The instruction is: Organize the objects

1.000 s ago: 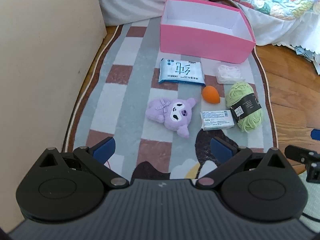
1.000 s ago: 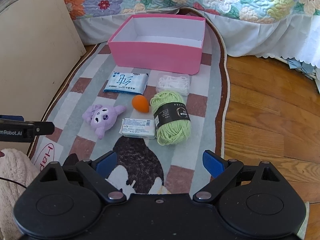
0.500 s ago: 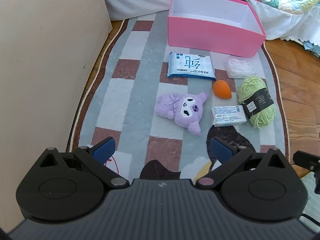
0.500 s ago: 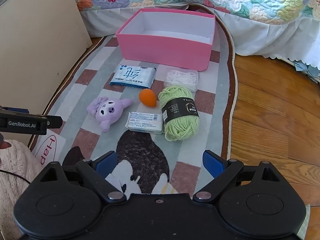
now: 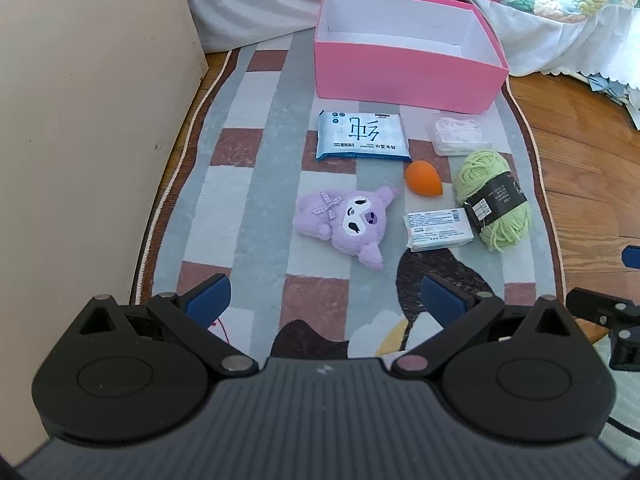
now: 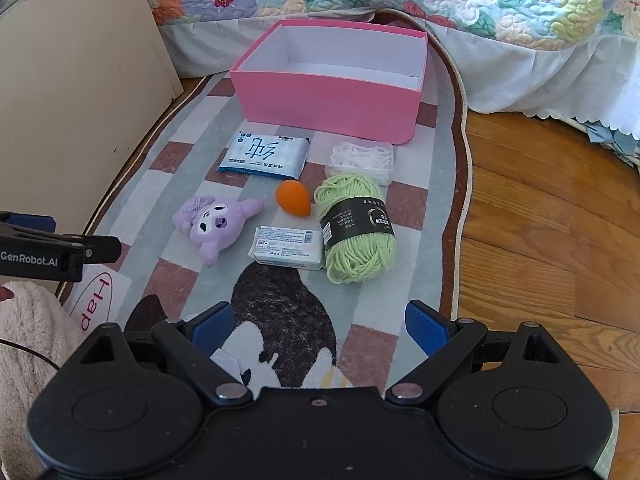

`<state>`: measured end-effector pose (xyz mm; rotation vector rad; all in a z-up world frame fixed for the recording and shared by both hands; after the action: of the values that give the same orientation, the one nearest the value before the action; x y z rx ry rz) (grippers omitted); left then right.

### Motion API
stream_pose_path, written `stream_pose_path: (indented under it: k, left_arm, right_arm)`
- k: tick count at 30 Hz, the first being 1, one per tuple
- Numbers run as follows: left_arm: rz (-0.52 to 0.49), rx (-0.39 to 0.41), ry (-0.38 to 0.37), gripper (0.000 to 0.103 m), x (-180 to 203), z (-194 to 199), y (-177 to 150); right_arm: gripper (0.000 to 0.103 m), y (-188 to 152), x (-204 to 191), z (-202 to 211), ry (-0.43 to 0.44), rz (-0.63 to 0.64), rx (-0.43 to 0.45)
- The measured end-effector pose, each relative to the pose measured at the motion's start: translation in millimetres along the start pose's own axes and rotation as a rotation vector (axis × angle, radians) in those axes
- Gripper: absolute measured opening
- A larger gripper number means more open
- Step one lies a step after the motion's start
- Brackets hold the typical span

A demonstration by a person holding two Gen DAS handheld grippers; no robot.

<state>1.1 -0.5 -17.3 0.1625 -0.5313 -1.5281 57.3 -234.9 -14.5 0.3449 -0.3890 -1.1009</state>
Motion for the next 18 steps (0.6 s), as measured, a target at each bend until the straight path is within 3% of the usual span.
stream_pose_path:
  k: [18]
  left_arm:
    - [0.009,0.017,-0.018,0.103,5.0,9.5,-0.4]
  right_arm:
    - [0.095,1.6,4.2,3.4,0.002,0.000,0.003]
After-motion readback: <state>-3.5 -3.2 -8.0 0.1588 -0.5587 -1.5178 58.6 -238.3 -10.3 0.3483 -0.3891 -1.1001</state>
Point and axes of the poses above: each gripper's, at about its wrist camera, not at the fingertips, and z roughly against the way its jaws point, x to its right, y to its top, the point moved 2 cm from there along -z, roughly the way its jaws point, and after that the axes turned 14 degrees about -y, right-handed, at the moved point
